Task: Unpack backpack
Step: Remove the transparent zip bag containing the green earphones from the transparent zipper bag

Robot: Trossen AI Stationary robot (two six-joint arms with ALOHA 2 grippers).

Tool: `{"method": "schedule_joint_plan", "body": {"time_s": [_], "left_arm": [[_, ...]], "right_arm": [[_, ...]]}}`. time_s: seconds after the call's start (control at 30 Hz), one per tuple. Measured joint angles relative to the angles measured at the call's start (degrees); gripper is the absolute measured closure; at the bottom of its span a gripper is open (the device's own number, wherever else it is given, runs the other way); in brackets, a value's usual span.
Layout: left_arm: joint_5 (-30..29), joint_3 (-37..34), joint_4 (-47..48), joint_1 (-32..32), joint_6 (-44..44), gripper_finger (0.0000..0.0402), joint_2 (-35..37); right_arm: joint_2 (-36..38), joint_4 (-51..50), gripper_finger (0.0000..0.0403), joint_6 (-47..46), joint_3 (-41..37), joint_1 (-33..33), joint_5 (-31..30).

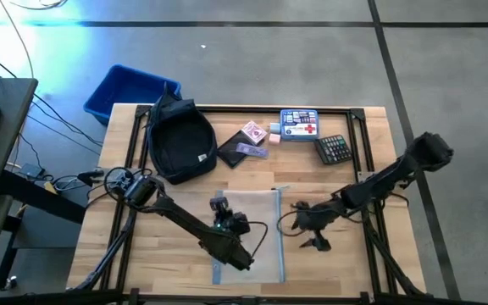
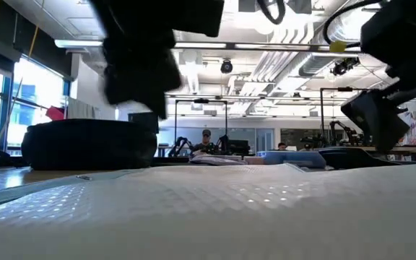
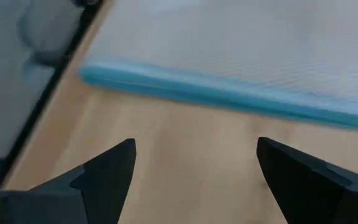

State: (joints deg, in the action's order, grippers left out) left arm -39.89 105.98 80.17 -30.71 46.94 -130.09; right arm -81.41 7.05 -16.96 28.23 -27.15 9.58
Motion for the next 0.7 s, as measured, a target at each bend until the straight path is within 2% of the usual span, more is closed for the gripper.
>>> {"method": "schedule_joint_plan", "body": {"time_s": [0.07, 0.13, 0.3, 0.37, 0.47, 0.53, 0.7], "left_arm": [[9.9, -0.1, -2.8, -1.3, -1.1, 0.0402, 0.1], [17.0, -0.2, -4.4, -3.3, -1.7, 0.0402, 0.0], [25.4, -0.2, -8.4, -7.9, 2.1, 0.0402, 0.0], [26.7, -0.2, -10.6, -8.9, 2.6, 0.0402, 0.0], [24.9, -0.2, -15.7, -9.1, 0.7, 0.0402, -0.3], [23.3, -1.1, -20.0, -8.2, -2.0, 0.0402, -0.5], [24.6, -6.2, -34.3, -3.9, -11.5, 0.0402, -0.6]], "right_arm": [[-3.4, -1.9, 0.0085, -1.0, 2.6, -0.5, 1.2], [-6.2, -2.1, 0.0085, -0.8, 5.1, -1.1, 1.0], [-12.7, -5.9, 0.0085, 1.9, 10.5, -2.3, 0.2], [-14.2, -7.2, 0.0085, 2.0, 12.4, -2.3, -0.1], [-15.8, -8.2, 0.0085, 2.1, 14.1, -2.3, -0.5], [-16.1, -8.2, 0.0085, 2.5, 14.4, -2.3, -0.6], [-16.2, -8.1, 0.0085, 2.7, 14.5, -2.3, -2.2]]}}
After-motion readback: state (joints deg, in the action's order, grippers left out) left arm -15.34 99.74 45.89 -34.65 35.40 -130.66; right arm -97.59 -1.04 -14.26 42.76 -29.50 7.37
